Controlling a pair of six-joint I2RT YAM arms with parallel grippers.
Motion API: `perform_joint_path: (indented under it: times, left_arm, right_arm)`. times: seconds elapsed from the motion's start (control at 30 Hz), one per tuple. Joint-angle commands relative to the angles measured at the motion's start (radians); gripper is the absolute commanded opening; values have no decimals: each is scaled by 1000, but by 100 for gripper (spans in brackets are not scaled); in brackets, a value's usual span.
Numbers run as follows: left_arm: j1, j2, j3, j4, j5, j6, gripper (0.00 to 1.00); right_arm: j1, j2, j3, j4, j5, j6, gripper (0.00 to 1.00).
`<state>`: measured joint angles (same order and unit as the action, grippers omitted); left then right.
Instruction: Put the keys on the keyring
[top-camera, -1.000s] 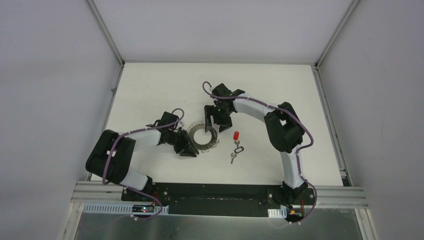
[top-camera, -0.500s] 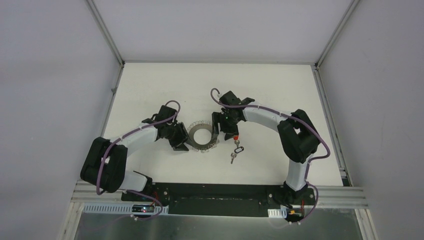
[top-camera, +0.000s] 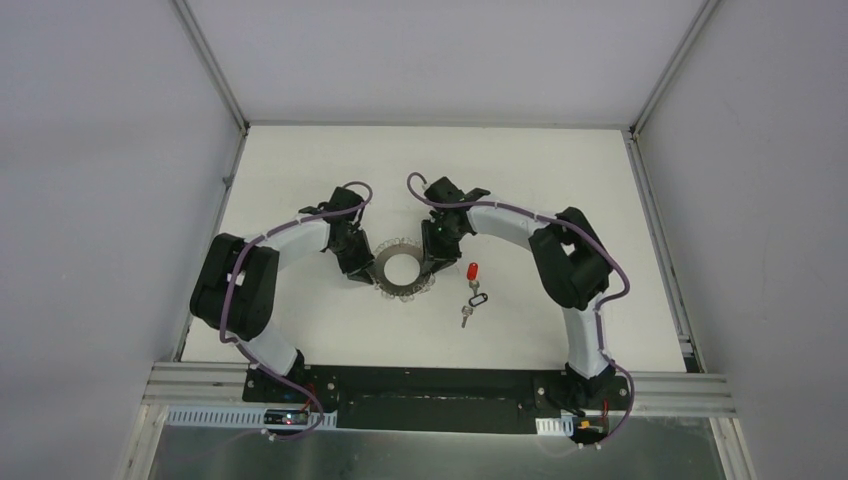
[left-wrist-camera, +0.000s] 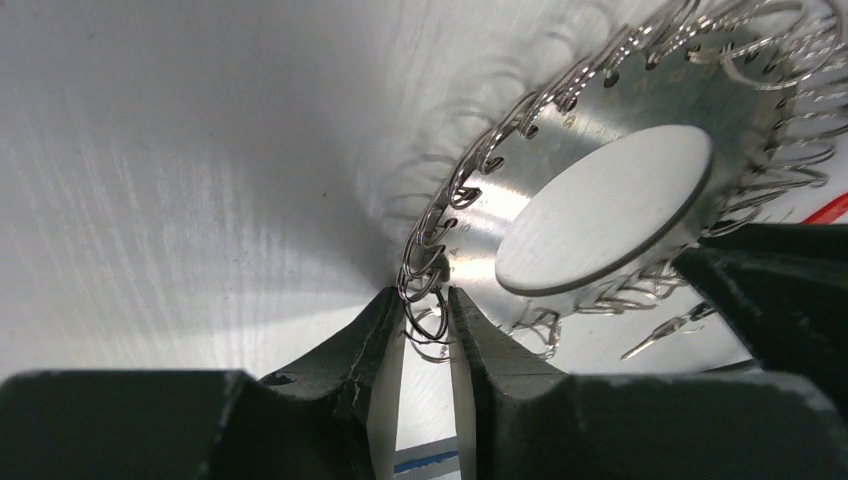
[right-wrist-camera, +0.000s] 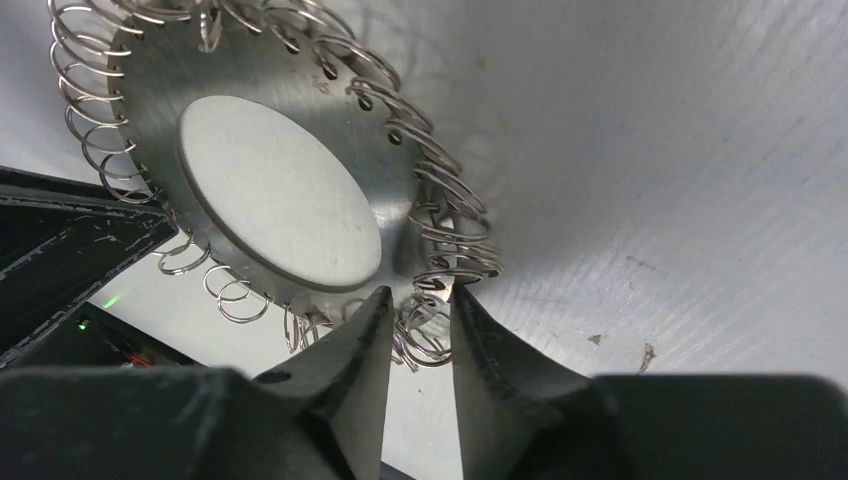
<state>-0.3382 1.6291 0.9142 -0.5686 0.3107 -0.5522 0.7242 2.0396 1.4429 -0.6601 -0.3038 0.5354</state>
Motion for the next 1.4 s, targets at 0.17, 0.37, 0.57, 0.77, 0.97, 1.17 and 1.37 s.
perform_joint_path:
  times: [0.17,0.37,0.57,0.77,0.97,1.17,1.37]
  left_arm:
    - [-2,-140,-101,-16,45,-23,9]
    - [-29,-296,-244,10,85,-108,10]
    - [-29,-522,-302,-34,10,-140,41]
    - [-29,-659,-263,-124,-35,-85,55]
    - [-28,-602,-233,-149,-3,-55,51]
    - [-28,-499,-187,-159,-61,-8,50]
    - [-28,-370,-146,-159,-57,30,50]
  right_arm:
    - [3,68,168,-91,58,-70,16]
    - [1,76,233,-129,70,-99,25]
    - [2,-45,154,-116,92,-130,61]
    - [3,-249,-82,-27,40,-86,71]
    - [6,-294,-207,29,-27,-8,64]
    - [27,-190,-153,29,-46,6,52]
    - [42,-58,-69,15,-55,4,39]
